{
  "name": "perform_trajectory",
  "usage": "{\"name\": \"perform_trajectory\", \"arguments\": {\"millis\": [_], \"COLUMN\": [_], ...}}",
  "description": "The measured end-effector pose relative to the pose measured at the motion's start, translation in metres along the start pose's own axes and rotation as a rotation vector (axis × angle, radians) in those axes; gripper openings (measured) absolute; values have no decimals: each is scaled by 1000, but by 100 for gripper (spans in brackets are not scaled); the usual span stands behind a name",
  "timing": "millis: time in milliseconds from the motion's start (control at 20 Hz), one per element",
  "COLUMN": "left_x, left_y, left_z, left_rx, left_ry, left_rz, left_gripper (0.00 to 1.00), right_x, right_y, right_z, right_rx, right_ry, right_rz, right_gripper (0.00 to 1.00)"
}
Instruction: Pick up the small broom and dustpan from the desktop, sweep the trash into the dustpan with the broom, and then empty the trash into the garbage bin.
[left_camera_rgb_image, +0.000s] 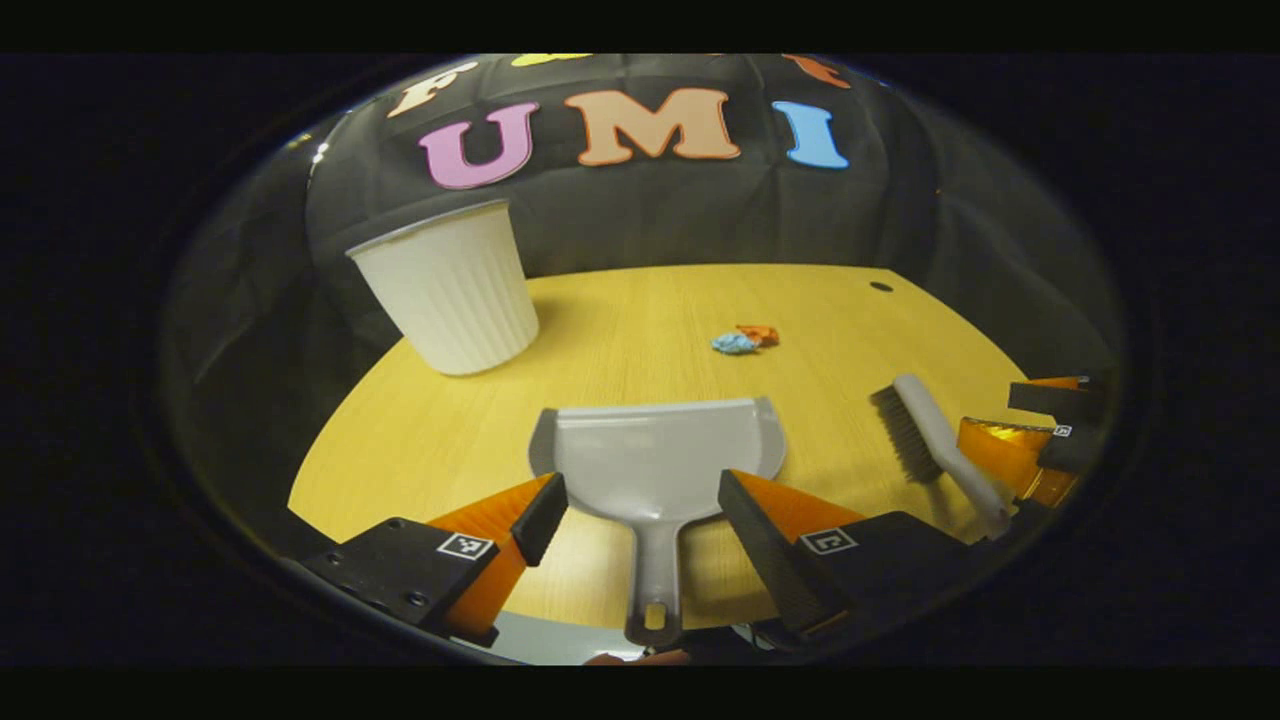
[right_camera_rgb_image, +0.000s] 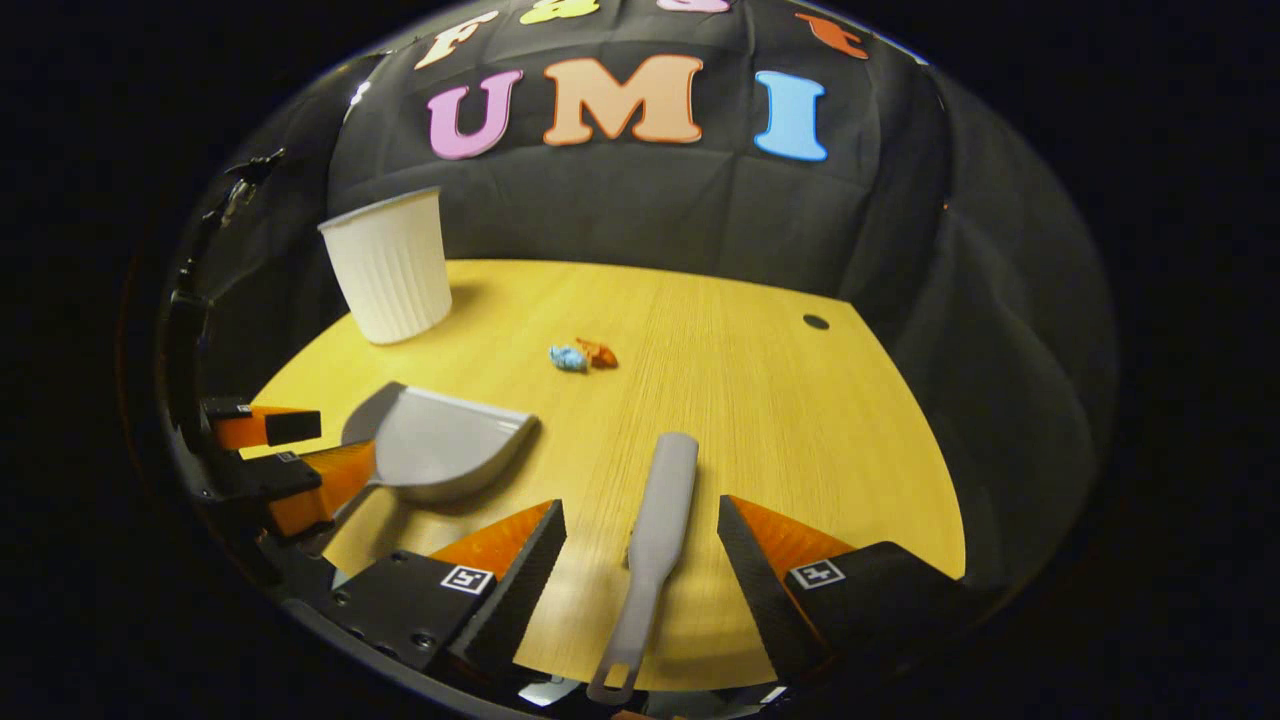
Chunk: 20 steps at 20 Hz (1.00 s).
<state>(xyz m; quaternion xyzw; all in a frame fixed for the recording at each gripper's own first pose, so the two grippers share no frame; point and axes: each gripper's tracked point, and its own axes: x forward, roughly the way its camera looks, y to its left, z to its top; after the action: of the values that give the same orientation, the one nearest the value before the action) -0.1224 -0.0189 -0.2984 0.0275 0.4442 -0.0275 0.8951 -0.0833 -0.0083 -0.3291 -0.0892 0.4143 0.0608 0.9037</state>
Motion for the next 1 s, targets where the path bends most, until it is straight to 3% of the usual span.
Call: {"name": "perform_trajectory", "arguments": {"millis": [250,300,350,550,600,700,750,800,1000], "left_x": [6,7,8,17,19,21,21,18,22], "left_y": [6,7,8,-3,-6,-7,-6,-5,-8], "left_z": [-30,-37,-47,-75,-78,-86,-87,-84,-79], "left_rx": [49,54,56,54,57,78,76,72,62], "left_ry": [79,102,126,221,232,265,273,266,271], "left_rz": [19,22,21,-11,-21,-28,-27,-22,-59], "left_gripper": [95,99,95,94,92,71,55,36,29], "right_x": [15,18,21,27,29,32,32,31,27], "right_y": [4,5,6,4,4,2,-4,-2,-11], "right_z": [-57,-63,-68,-82,-86,-90,-89,-89,-84], "right_rx": [-44,-48,-54,-72,-78,-98,-116,-124,-153], "right_ry": [156,180,200,265,282,308,312,319,315], "right_rz": [8,11,12,16,21,25,17,45,90], "right_gripper": [90,87,86,75,63,46,39,24,18]}}
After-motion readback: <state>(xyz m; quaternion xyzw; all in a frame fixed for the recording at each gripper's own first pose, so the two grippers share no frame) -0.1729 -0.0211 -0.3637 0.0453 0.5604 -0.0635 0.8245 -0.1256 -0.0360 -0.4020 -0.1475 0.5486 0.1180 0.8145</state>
